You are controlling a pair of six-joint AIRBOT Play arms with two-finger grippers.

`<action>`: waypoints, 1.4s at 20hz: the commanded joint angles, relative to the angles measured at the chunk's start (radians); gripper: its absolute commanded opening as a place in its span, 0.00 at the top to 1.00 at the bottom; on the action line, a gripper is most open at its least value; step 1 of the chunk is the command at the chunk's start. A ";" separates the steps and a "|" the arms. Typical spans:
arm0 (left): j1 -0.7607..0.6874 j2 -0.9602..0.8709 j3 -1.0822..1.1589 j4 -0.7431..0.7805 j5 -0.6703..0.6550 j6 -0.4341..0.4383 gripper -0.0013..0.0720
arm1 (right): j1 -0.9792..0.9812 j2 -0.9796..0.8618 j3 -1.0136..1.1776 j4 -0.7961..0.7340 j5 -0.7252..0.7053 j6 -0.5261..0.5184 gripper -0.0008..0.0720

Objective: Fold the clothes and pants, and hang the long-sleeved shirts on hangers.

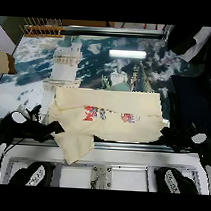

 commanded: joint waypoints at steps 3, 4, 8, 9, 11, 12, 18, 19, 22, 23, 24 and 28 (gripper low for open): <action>-0.042 0.000 -0.082 0.008 0.015 -0.037 0.06 | 0.001 0.002 0.001 0.001 0.000 -0.001 0.97; -0.064 0.000 -0.082 0.008 0.026 -0.039 0.06 | 0.001 0.002 0.001 0.001 0.000 -0.001 0.97; -0.153 0.000 -0.081 0.097 0.054 -0.139 0.06 | 0.001 0.002 0.001 0.001 0.000 -0.001 0.97; -0.168 0.000 -0.081 0.107 0.055 -0.152 0.06 | 0.001 0.002 0.001 0.001 -0.001 -0.001 0.97; -0.193 0.000 -0.081 0.087 0.077 -0.154 0.06 | 0.001 0.002 0.001 0.001 -0.001 -0.001 0.97; -0.204 0.000 -0.081 0.067 0.094 -0.154 0.06 | 0.001 0.002 0.001 0.001 -0.001 -0.001 0.97; -0.264 0.000 -0.081 0.023 0.121 -0.154 0.06 | 0.001 0.002 0.001 0.001 -0.001 0.000 0.97; -0.269 0.000 -0.081 0.024 0.121 -0.153 0.06 | 0.001 0.002 0.001 0.001 -0.001 0.000 0.97; -0.267 0.000 -0.073 0.033 0.094 -0.152 0.66 | 0.000 0.002 0.002 0.000 0.000 -0.001 0.97; -0.267 0.000 -0.062 0.034 0.079 -0.137 0.85 | 0.000 0.002 0.006 0.000 0.000 -0.016 0.97; -0.267 0.000 -0.043 0.034 0.061 -0.121 0.92 | 0.000 0.002 0.014 0.000 0.008 -0.035 0.97; -0.266 0.000 0.063 0.086 -0.031 -0.097 0.97 | 0.000 0.001 0.086 -0.088 0.129 -0.038 0.97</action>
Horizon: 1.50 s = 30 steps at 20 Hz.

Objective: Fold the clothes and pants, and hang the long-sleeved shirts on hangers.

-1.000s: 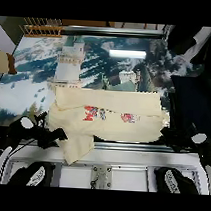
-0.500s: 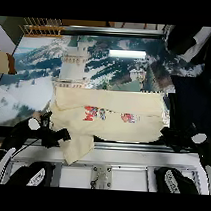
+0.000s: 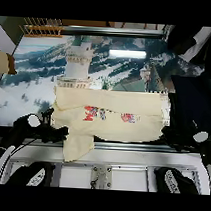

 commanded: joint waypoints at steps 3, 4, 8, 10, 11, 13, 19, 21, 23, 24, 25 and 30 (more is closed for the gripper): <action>0.000 0.000 0.141 0.101 -0.126 0.048 0.97 | 0.000 0.000 0.130 -0.145 0.174 -0.011 0.97; 0.000 0.000 0.171 0.102 -0.139 0.062 0.97 | 0.000 0.000 0.161 -0.151 0.190 -0.012 0.97; 0.000 -0.004 0.283 0.100 -0.141 0.074 0.97 | 0.001 -0.034 0.288 -0.150 0.246 -0.025 0.97; 0.000 -0.041 0.349 0.100 -0.150 0.092 0.97 | 0.001 -0.082 0.340 -0.150 0.264 -0.026 0.97; 0.000 -0.070 0.383 0.100 -0.153 0.097 0.97 | 0.005 -0.113 0.367 -0.151 0.269 -0.026 0.97; 0.000 -0.147 0.467 0.100 -0.153 0.111 0.97 | 0.034 -0.169 0.426 -0.150 0.274 -0.026 0.97; 0.002 -0.372 0.711 0.119 -0.151 0.126 0.97 | 0.150 -0.382 0.643 -0.151 0.253 -0.017 0.97; 0.021 -0.439 0.782 0.117 -0.151 0.127 0.97 | 0.162 -0.463 0.718 -0.151 0.254 -0.017 0.97; 0.042 -0.500 0.850 0.109 -0.148 0.127 0.97 | 0.169 -0.535 0.783 -0.151 0.250 -0.007 0.97; 0.049 -0.528 0.880 0.109 -0.146 0.127 0.97 | 0.178 -0.569 0.811 -0.150 0.238 -0.007 0.97; 0.050 -0.555 0.910 0.109 -0.145 0.138 0.97 | 0.185 -0.595 0.831 -0.150 0.224 -0.006 0.97; 0.050 -0.684 1.015 0.109 -0.143 0.168 0.97 | 0.225 -0.679 0.861 -0.150 0.092 0.006 0.97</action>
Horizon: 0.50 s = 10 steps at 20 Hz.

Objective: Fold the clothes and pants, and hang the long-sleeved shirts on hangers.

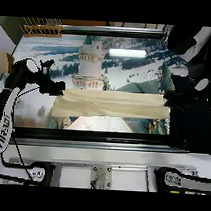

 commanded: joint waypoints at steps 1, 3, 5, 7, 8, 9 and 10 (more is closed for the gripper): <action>0.004 -0.089 0.069 -0.001 0.004 0.011 0.97 | 0.021 -0.058 0.023 0.005 -0.114 0.010 0.97; 0.003 -0.115 0.077 -0.003 0.025 0.010 0.97 | 0.024 -0.069 0.023 0.047 -0.186 0.009 0.95; 0.003 -0.127 0.077 -0.031 0.056 0.015 0.49 | 0.029 -0.069 0.023 0.114 -0.257 -0.013 0.60; 0.015 -0.123 0.079 -0.098 0.105 0.017 0.14 | 0.029 -0.069 0.025 0.218 -0.305 -0.113 0.08; 0.026 -0.113 0.080 -0.132 0.125 0.016 0.14 | 0.024 -0.068 0.034 0.250 -0.308 -0.151 0.08; 0.040 -0.094 0.081 -0.169 0.143 0.015 0.14 | 0.012 -0.066 0.047 0.257 -0.298 -0.170 0.08; 0.054 -0.073 0.081 -0.200 0.148 0.013 0.14 | -0.009 -0.062 0.058 0.256 -0.274 -0.206 0.08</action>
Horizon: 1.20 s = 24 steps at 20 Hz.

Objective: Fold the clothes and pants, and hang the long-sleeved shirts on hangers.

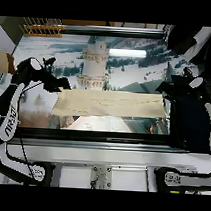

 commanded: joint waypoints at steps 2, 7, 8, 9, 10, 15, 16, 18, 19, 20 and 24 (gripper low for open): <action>0.046 0.072 0.005 -0.110 0.027 -0.002 0.14 | -0.087 0.000 0.026 0.071 0.072 -0.187 0.08; -0.002 0.161 -0.079 -0.113 0.056 -0.003 0.97 | -0.231 -0.098 0.025 0.071 0.257 -0.362 0.09; -0.026 0.174 -0.101 -0.113 0.072 -0.005 0.97 | -0.244 -0.125 0.025 0.071 0.271 -0.378 0.09; -0.052 0.184 -0.121 -0.113 0.081 -0.005 0.97 | -0.251 -0.150 0.025 0.072 0.285 -0.401 0.09; -0.079 0.188 -0.132 -0.113 0.084 -0.005 0.97 | -0.251 -0.173 0.025 0.084 0.301 -0.436 0.09; -0.198 0.183 -0.132 -0.112 0.151 -0.005 0.97 | -0.234 -0.248 0.025 0.177 0.321 -0.518 0.09; -0.216 0.183 -0.132 -0.113 0.169 -0.006 0.97 | -0.228 -0.260 0.025 0.183 0.323 -0.517 0.09; -0.250 0.183 -0.132 -0.113 0.203 -0.006 0.97 | -0.213 -0.283 0.025 0.221 0.335 -0.518 0.09; -0.264 0.183 -0.132 -0.113 0.215 -0.006 0.97 | -0.203 -0.292 0.025 0.248 0.337 -0.518 0.09; -0.279 0.182 -0.132 -0.113 0.226 -0.006 0.97 | -0.192 -0.299 0.025 0.275 0.337 -0.518 0.09; -0.325 0.182 -0.132 -0.113 0.266 -0.018 0.97 | -0.133 -0.306 0.025 0.299 0.335 -0.518 0.29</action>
